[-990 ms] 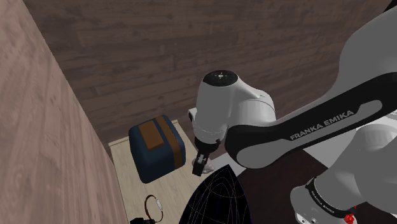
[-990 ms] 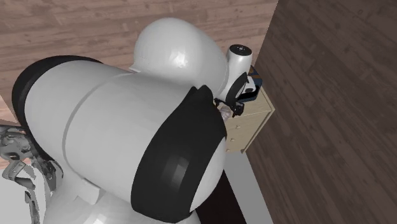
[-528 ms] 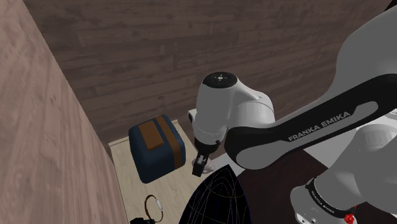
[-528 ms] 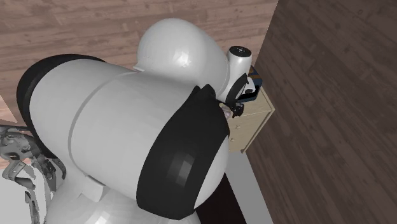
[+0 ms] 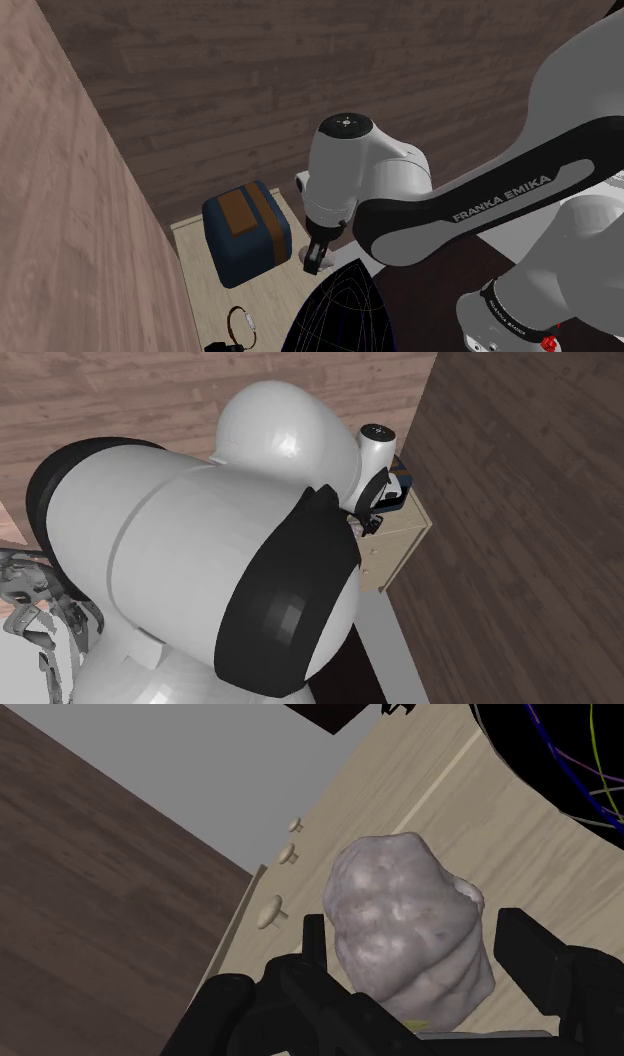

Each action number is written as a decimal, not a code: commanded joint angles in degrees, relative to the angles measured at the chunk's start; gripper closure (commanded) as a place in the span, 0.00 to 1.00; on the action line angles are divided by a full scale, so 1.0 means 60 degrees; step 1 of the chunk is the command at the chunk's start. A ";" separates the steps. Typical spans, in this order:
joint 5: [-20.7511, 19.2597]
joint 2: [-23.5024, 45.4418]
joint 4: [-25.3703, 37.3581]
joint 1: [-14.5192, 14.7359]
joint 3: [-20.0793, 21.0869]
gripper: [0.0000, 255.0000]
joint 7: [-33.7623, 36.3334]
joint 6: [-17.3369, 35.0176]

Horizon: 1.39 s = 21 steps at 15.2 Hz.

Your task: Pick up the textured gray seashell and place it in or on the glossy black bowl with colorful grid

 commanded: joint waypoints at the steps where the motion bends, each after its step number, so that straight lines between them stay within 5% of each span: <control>1: 0.0002 0.0002 -0.0003 0.0002 0.0003 1.00 0.0000 -0.0002; 21: 0.0635 -0.1748 0.1100 0.0157 -0.0353 1.00 -0.0533 -0.2761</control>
